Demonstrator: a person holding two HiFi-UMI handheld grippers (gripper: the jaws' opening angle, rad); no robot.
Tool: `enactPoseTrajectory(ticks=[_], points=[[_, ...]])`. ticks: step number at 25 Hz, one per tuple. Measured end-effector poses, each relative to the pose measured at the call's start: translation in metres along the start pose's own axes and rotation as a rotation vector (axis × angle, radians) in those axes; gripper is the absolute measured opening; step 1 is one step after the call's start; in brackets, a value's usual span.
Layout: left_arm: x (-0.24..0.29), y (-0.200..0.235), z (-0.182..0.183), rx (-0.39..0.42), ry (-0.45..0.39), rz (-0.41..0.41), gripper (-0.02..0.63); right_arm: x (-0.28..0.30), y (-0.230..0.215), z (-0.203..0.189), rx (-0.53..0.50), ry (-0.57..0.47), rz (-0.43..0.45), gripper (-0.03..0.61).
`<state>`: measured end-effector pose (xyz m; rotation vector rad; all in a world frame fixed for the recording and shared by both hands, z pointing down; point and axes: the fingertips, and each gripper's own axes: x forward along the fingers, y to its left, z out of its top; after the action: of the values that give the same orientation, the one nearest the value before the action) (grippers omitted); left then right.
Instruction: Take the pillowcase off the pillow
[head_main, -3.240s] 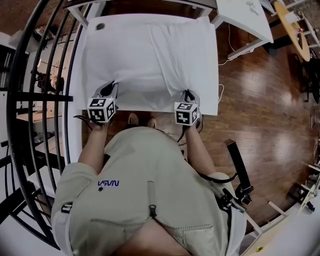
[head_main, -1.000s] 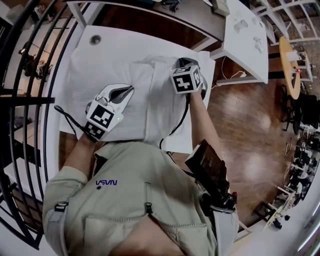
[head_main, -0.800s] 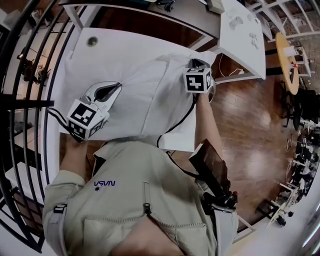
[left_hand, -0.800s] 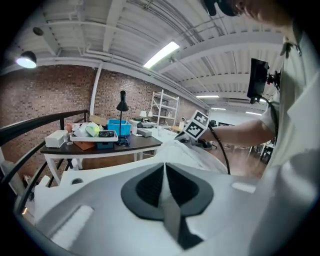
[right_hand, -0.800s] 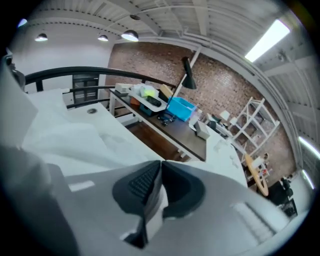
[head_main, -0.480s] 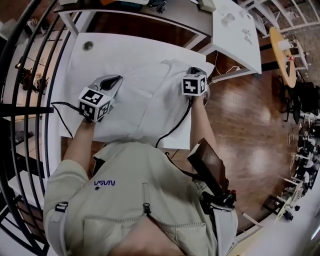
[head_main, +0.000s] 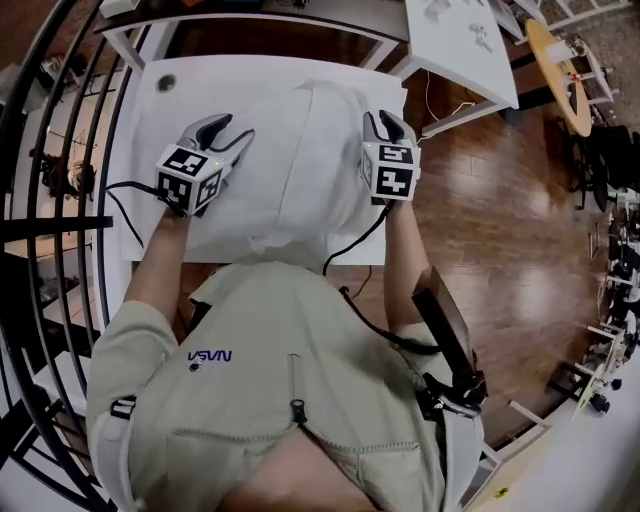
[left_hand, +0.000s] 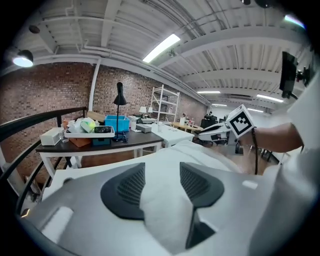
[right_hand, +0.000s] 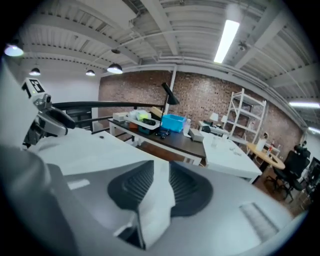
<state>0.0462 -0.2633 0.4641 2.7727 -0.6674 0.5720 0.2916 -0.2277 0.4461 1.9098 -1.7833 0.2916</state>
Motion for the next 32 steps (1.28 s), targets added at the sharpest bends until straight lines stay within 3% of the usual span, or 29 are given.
enactPoseTrajectory(ticks=[4,10,14,18,21,24,28,32], points=[[-0.034,-0.051,-0.010,0.044,-0.019,0.001,0.221,-0.062,0.042,-0.025,0.046,-0.048,0.055,0.103],[-0.065,-0.112,-0.069,0.067,0.047,0.001,0.230,-0.131,0.119,-0.089,0.075,-0.018,0.156,0.108],[-0.066,-0.125,-0.110,0.104,0.113,0.029,0.264,-0.146,0.159,-0.132,0.071,0.047,0.208,0.135],[-0.052,-0.118,-0.131,0.205,0.192,0.114,0.279,-0.132,0.188,-0.164,0.053,0.131,0.243,0.167],[-0.041,-0.105,-0.137,0.302,0.222,0.189,0.169,-0.111,0.196,-0.176,-0.023,0.176,0.193,0.162],[-0.040,-0.100,-0.124,0.303,0.178,0.223,0.059,-0.110,0.184,-0.170,-0.085,0.163,0.116,0.006],[-0.048,-0.088,-0.077,0.301,0.063,0.287,0.034,-0.130,0.149,-0.140,-0.116,0.074,0.027,0.006],[-0.053,-0.073,-0.047,0.293,0.014,0.309,0.031,-0.142,0.106,-0.128,-0.126,0.055,-0.088,0.006]])
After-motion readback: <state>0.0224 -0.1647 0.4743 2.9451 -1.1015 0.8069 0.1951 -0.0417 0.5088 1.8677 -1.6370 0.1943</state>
